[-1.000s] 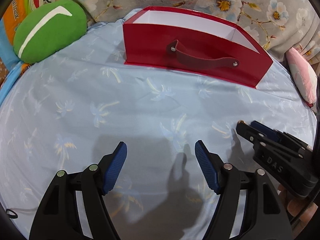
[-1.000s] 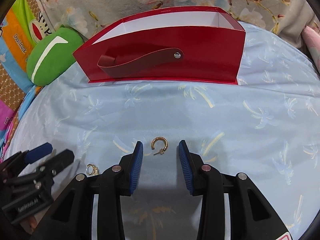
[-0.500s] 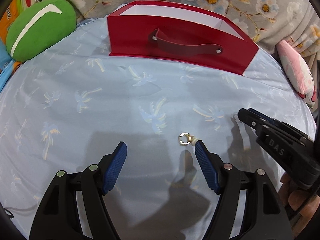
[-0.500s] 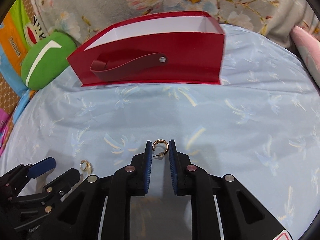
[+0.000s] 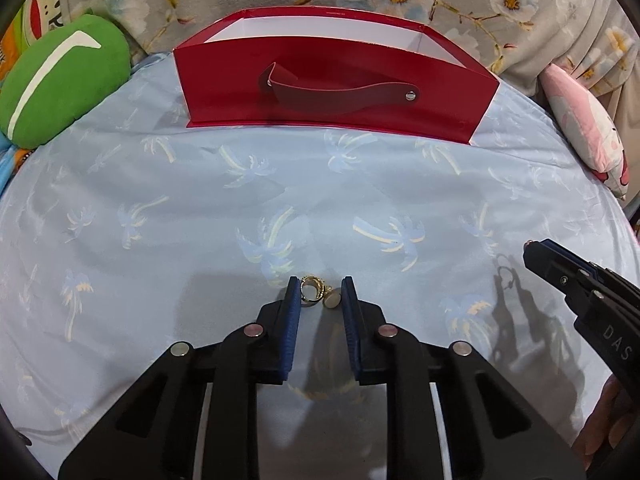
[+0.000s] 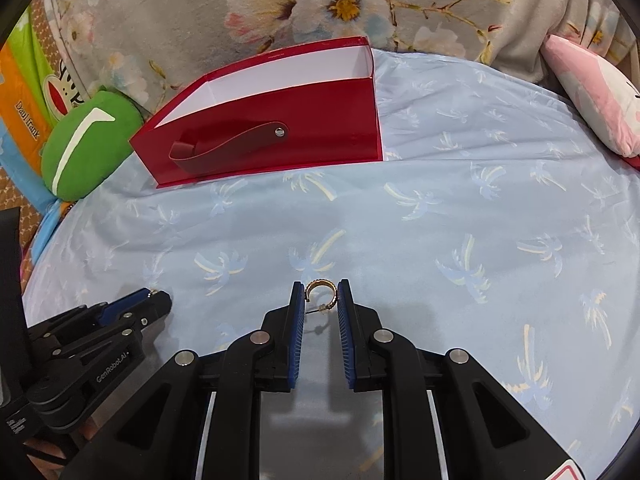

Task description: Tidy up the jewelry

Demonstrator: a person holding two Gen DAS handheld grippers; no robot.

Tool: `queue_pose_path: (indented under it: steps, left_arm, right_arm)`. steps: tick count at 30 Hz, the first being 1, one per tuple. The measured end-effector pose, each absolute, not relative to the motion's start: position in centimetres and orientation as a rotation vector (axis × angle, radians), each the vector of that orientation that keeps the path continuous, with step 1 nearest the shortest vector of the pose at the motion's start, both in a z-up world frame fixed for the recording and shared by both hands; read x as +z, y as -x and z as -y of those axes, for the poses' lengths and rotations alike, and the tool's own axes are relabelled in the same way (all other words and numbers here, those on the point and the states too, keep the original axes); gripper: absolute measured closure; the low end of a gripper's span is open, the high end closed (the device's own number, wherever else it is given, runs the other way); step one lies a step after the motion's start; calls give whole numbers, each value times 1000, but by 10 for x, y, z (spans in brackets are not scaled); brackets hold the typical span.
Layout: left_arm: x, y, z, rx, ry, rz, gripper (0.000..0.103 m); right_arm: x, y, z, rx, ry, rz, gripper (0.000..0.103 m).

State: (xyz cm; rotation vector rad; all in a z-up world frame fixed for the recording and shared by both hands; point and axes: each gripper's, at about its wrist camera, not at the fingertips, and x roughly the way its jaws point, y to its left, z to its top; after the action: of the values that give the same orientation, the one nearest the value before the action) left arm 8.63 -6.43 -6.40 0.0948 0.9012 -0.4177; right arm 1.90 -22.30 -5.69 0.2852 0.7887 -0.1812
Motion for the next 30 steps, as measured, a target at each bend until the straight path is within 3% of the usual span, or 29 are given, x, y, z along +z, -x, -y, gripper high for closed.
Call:
queue_pose_path:
  steps: [8,18,30]
  left_arm:
    - [-51,-78,52,-450,-33,-898,84]
    - [23,-92,27,-452,6,-769,84]
    - [132,-198,43,-366,-88,-547,83]
  right_arm:
    - [-40,-8,217,-157,-291,-747,88]
    - [23,-11,217,-110,-268,-616,88]
    - [125,-124,248,-65,-211,-463,88]
